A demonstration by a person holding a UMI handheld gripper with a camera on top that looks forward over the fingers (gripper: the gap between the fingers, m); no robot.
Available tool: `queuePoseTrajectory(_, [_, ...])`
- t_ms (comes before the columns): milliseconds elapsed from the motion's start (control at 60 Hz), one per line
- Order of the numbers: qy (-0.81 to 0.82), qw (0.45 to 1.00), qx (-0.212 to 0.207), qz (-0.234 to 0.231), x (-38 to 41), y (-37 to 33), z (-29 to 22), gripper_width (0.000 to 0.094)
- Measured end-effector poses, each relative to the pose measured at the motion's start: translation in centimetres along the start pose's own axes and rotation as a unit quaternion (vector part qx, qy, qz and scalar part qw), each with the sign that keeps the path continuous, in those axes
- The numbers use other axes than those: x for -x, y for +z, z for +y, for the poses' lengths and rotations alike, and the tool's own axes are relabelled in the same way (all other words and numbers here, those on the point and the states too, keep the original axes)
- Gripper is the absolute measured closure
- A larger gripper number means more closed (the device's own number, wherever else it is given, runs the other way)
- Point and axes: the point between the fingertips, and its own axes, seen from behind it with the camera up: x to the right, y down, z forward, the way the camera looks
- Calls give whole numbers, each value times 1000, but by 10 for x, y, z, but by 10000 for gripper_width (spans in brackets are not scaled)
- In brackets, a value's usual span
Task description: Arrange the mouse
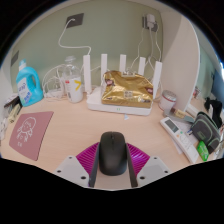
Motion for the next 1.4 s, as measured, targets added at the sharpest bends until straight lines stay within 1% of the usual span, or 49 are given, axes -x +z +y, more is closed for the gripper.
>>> queuePoseTrajectory(100, [-6, 1000, 4, 8, 1, 0, 1, 515])
queuePoseTrajectory(150, [-9, 1000, 9, 11, 1, -1, 1, 558])
queuePoseTrajectory(200, [-5, 1000, 16, 13, 0, -1, 1, 580])
queuePoseTrajectory(300, [5, 999, 15, 39, -13, -8, -10, 580])
queuePoseTrajectory(383, [30, 997, -17, 65, -25, -29, -49, 580])
queuePoseTrajectory(433, [46, 995, -49, 75, -25, -49, -84, 580])
queuePoseTrajectory(517, [49, 990, -106, 76, -3, -85, -149, 579])
queuePoseTrajectory(600, [44, 985, -156, 51, 52, -113, -202, 578])
queuePoseTrajectory(633, [37, 985, -164, 32, 81, -120, -215, 580])
queuePoseTrajectory(683, [24, 986, -166, 3, 129, -121, -221, 580])
queuePoseTrajectory(733, [14, 987, -161, -22, 180, -111, -209, 584])
queuePoseTrajectory(750, [8, 988, -151, -32, 195, -105, -202, 584])
queuePoseTrajectory(800, [-1, 992, -115, -56, 240, -82, -175, 582])
queuePoseTrajectory(867, [-24, 995, -55, -81, 289, -47, -121, 585])
queuePoseTrajectory(900, [-30, 995, -34, -87, 305, -32, -98, 583])
queuePoseTrajectory(917, [-33, 995, -30, -90, 312, -24, -83, 582])
queuePoseTrajectory(967, [-42, 995, 3, -87, 325, -9, -56, 581])
queuePoseTrajectory(1017, [-42, 996, 13, -83, 331, 0, -43, 576])
queuePoseTrajectory(1050, [-42, 996, 15, -79, 331, 3, -35, 561])
queuePoseTrajectory(1100, [-42, 996, 25, -72, 332, 7, -28, 506])
queuePoseTrajectory(1167, [-38, 996, 31, -75, 332, 5, -24, 450])
queuePoseTrajectory(1183, [-36, 996, 31, -75, 333, 4, -24, 418])
queuePoseTrajectory(1217, [-35, 996, 32, -74, 331, 0, -25, 308])
queuePoseTrajectory(1267, [-37, 996, 26, -71, 329, -11, -31, 79])
queuePoseTrajectory(1283, [-39, 997, 25, -68, 328, -16, -33, 74])
queuePoseTrajectory(1317, [-42, 997, 24, -63, 324, -27, -37, 115])
queuePoseTrajectory(1333, [-44, 997, 22, -59, 323, -33, -40, 117])
queuePoseTrajectory(1400, [-53, 997, 13, -50, 320, -59, -49, 74])
